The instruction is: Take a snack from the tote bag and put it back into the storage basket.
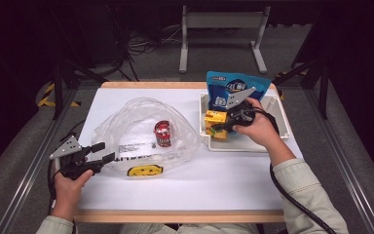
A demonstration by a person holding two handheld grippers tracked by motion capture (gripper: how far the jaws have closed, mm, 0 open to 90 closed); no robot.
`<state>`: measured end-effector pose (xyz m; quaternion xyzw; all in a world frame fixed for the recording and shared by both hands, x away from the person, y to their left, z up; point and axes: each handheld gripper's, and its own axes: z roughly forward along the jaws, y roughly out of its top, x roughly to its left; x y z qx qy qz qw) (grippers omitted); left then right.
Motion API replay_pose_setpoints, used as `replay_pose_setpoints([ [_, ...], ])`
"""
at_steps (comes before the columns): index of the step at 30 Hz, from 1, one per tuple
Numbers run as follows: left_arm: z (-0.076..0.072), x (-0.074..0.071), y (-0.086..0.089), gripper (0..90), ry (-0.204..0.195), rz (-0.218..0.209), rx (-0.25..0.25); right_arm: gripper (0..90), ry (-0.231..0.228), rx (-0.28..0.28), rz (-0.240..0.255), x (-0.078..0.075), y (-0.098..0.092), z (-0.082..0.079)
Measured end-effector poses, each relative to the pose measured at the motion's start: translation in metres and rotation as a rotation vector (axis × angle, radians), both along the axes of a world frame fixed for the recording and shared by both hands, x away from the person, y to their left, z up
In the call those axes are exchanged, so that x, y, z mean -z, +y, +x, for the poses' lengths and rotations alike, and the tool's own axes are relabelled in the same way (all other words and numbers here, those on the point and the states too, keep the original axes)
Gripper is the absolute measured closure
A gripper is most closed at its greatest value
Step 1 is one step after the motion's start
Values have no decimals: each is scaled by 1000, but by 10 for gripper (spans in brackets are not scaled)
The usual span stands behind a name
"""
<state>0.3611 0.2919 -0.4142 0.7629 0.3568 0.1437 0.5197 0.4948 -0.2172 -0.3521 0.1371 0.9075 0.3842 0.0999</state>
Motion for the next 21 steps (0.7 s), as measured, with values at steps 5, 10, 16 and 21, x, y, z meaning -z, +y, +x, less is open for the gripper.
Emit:
replay_pose_setpoints([
  [5,0,0,0,368,-1,-2,0,558,6,3,-5,8,1,2],
  [10,0,0,0,368,-1,0,1,558,8,0,-5,14,1,2],
  [16,0,0,0,367,-2,-1,-1,558,6,2,-4,19,1,3],
  [21,0,0,0,368,-1,1,1,557,9,1,0,23,0,2],
])
